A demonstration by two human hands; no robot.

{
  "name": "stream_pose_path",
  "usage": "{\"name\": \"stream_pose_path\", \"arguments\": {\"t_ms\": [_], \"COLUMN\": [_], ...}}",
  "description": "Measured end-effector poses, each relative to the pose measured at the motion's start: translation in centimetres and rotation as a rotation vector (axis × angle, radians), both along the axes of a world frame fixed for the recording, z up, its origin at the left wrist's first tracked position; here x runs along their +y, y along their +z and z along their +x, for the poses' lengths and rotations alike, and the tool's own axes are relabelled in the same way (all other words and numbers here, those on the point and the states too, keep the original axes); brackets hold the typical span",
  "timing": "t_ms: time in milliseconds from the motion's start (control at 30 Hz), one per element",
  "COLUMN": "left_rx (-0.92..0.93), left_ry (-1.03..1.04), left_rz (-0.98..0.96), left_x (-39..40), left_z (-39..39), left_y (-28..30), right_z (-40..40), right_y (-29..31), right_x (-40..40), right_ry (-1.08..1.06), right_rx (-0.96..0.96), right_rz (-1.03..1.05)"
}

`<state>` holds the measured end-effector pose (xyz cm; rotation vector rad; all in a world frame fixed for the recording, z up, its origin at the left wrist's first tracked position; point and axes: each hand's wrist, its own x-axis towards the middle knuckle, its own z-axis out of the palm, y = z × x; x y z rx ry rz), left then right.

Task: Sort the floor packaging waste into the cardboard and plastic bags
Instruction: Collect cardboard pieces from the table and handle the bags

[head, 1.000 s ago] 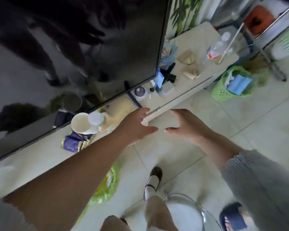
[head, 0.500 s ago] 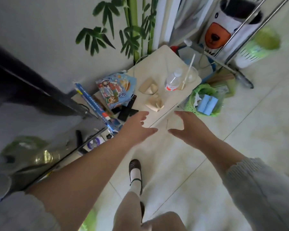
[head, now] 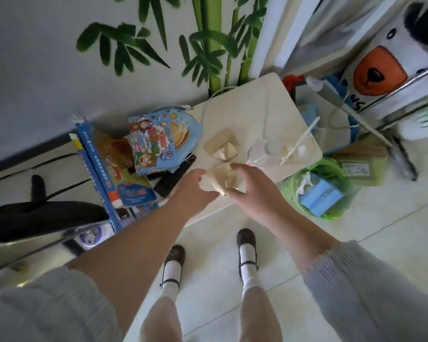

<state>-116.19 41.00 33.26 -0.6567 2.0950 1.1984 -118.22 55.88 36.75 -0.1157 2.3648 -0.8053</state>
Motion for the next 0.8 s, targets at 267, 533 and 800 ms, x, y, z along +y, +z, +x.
{"name": "stream_pose_path", "arguments": {"t_ms": [267,533,800], "left_rx": [-0.087,-0.046,-0.052], "left_ry": [0.656,0.680,0.613], "left_rz": [0.053,-0.068,-0.107], "left_x": [3.0,5.3,6.2], "left_z": [1.3,-0.6,-2.1], "left_y": [-9.8,-14.1,-15.1], "right_z": [-6.9,-9.9,-10.8], "right_y": [-10.8,-18.1,-20.3], "right_x": [-5.1,-5.5,-5.7], "right_ry": [-0.159,-0.355,-0.384], "right_rx": [0.057,0.032,0.075], "right_rz": [0.025,0.181,0.230]}}
